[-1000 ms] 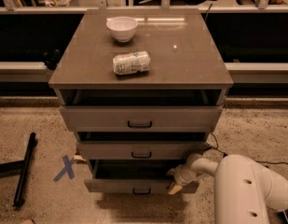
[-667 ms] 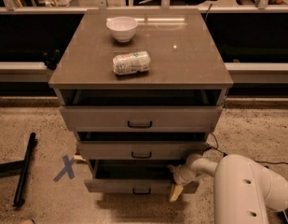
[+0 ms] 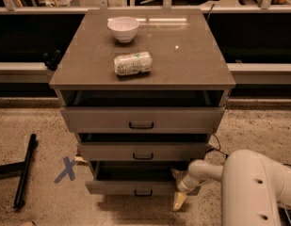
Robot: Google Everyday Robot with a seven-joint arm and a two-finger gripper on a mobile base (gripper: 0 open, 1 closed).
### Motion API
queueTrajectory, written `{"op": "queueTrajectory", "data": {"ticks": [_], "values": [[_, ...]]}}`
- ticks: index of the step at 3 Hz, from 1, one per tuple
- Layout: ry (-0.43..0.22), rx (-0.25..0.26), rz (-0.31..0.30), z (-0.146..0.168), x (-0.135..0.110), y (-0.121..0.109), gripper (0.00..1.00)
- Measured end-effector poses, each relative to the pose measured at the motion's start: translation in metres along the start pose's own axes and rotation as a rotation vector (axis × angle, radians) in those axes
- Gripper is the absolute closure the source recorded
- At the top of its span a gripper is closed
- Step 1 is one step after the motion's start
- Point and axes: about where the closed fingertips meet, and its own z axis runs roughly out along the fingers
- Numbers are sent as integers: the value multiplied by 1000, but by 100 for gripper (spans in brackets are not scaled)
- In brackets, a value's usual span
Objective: Open bottom drawer
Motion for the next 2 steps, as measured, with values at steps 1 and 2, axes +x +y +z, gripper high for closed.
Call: {"op": "queueTrajectory", "data": {"ticks": [1, 2], "values": [[18, -58, 32, -3, -1, 47, 18], [12, -138, 62, 8, 4, 83, 49]]}}
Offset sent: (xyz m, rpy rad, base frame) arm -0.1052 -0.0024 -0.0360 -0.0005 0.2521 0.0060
